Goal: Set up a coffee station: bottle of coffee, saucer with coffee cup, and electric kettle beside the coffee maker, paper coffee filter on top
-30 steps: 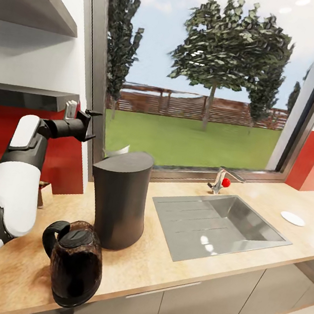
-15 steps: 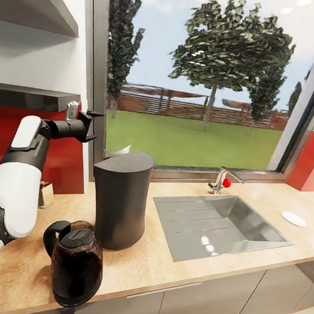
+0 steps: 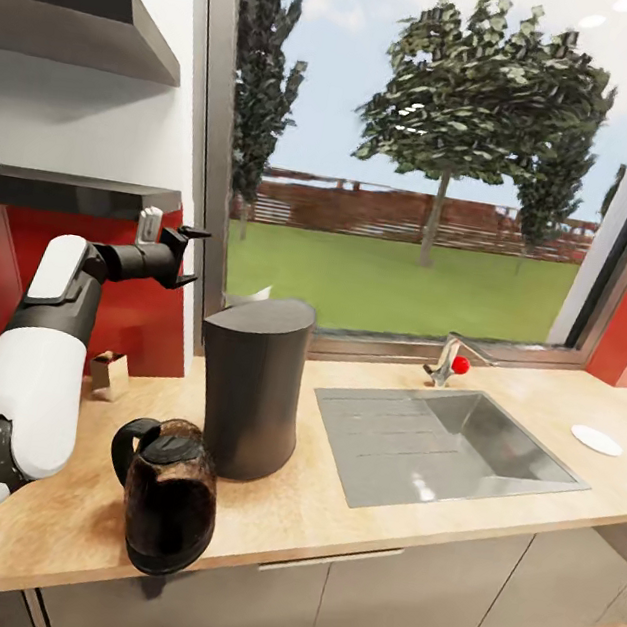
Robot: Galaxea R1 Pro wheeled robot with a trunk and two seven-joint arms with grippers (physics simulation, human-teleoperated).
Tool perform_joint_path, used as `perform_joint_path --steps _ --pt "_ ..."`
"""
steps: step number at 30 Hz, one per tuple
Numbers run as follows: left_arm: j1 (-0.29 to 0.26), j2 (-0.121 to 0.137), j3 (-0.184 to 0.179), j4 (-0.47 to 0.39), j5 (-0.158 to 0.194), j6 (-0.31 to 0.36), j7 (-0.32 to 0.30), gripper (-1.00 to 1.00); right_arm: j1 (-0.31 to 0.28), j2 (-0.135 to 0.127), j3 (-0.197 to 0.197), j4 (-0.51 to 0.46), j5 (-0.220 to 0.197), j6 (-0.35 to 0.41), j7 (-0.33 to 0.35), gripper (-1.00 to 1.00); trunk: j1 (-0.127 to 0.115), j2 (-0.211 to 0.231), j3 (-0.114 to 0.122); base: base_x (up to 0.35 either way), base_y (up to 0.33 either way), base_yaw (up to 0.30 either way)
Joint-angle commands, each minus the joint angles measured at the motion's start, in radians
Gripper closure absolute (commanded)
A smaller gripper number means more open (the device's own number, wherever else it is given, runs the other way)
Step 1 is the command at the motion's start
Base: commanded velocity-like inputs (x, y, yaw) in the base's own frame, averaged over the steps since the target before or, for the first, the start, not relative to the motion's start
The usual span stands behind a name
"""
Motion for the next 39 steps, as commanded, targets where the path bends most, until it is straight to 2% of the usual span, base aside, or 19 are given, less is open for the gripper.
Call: perform_joint_path --steps 1,10,32,39 --pt "0.0 0.0 0.002 0.0 0.01 0.003 0.009 -1.0 0.0 0.0 0.0 0.001 -0.006 -0.003 0.0 -1.0 0.0 -0.001 0.0 -0.044 -0.03 0.003" --pt "0.0 0.006 0.0 0.0 0.01 0.004 0.008 -1.0 0.0 0.0 0.0 0.001 -0.006 -0.003 0.0 -1.0 0.0 -0.001 0.0 -0.01 -0.006 0.053" --pt "0.005 0.002 0.0 0.001 0.01 0.006 0.007 -1.0 0.0 0.0 0.0 0.001 -0.006 -0.003 0.0 -1.0 0.0 -0.001 0.0 0.0 0.0 0.269" --pt "0.006 0.004 -0.023 0.005 0.011 0.006 0.006 -1.0 0.0 0.0 0.0 0.001 -0.006 -0.003 0.0 -1.0 0.0 -0.001 0.0 0.0 0.0 0.277"
